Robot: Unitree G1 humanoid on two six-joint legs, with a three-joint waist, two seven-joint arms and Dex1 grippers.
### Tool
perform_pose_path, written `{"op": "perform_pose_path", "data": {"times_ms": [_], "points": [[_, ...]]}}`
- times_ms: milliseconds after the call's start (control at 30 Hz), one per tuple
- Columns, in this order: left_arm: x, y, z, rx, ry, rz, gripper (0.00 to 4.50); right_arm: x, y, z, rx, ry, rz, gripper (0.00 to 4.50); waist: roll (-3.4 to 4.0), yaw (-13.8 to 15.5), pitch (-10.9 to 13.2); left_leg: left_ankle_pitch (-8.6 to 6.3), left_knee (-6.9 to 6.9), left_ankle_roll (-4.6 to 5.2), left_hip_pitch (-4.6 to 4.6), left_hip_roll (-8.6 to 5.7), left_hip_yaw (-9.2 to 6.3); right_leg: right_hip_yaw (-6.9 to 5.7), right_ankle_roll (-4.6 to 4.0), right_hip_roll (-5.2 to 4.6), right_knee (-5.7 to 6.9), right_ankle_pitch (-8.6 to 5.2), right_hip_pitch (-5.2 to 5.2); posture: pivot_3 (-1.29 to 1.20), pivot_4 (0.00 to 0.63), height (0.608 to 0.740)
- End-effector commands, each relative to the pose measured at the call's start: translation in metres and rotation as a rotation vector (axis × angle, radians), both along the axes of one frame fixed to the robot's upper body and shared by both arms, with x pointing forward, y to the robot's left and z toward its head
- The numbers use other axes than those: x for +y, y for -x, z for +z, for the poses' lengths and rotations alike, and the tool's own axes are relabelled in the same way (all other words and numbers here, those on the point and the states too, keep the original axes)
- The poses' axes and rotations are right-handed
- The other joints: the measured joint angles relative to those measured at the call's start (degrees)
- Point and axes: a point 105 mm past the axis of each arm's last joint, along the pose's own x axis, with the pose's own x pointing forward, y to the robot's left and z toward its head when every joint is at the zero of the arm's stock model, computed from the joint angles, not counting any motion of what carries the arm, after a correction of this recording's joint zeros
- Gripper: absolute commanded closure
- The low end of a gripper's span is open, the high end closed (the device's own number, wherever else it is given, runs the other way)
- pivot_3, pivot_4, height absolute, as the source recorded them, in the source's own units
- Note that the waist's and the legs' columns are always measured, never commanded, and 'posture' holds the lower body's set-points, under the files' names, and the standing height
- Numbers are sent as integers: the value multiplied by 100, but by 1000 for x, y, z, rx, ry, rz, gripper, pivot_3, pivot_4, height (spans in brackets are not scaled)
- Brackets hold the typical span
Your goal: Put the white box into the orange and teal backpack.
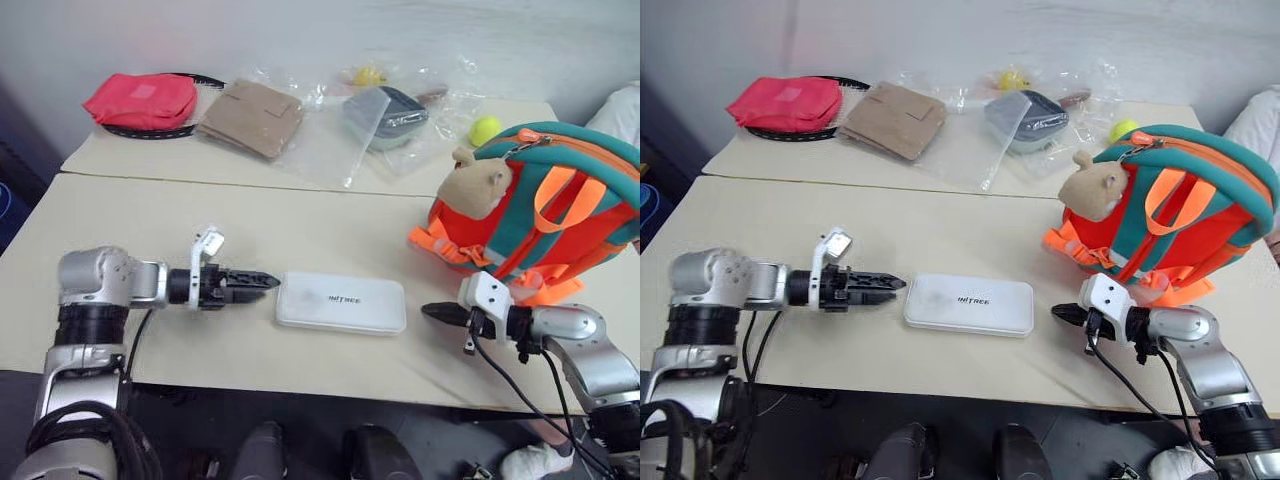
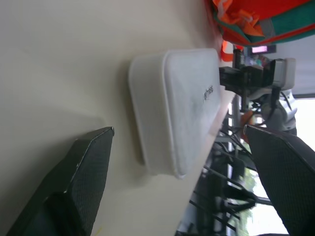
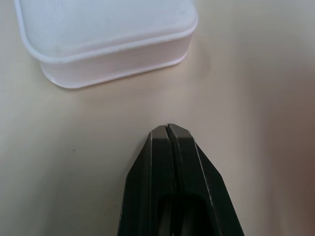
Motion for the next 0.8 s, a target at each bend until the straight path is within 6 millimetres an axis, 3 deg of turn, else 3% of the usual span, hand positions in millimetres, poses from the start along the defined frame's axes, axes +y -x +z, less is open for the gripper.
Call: {"op": "perform_pose_path", "data": {"times_ms": [33, 300, 500, 600, 800], "points": [[-14, -3, 0, 45, 10, -38, 42, 12, 1, -3, 3, -3, 38, 4500, 0, -35, 0, 2, 0, -3, 1, 1, 0, 1, 0, 1, 1, 0, 0, 0, 150, 740], [-46, -2, -2, 57, 86, -106, 42, 40, -3, -3, -14, -19, 135, 4500, 0, -33, 0, 5, 3, -10, 5, 2, 3, 4, 1, 4, 9, -1, -1, 0, 150, 740], [-56, 6, 1, 59, 119, -169, 42, 47, -6, -4, -24, -2, 173, 4500, 0, -41, 0, 6, 2, -11, 4, 2, 3, 4, 1, 4, 9, -1, -3, 0, 150, 740], [-55, 5, 6, 48, 147, -166, 668, 41, -5, -4, -23, 10, 163, 4500, 0, -37, 0, 7, 1, -13, 5, 3, 2, 4, 1, 4, 9, -1, -3, 0, 150, 740], [-48, 18, 12, 16, 184, -192, 2446, 19, 7, 1, -37, -11, 99, 4500, 2, -21, 1, 6, -3, -14, 1, 2, -1, 3, 1, 3, 3, -1, -3, 0, 150, 740]]}}
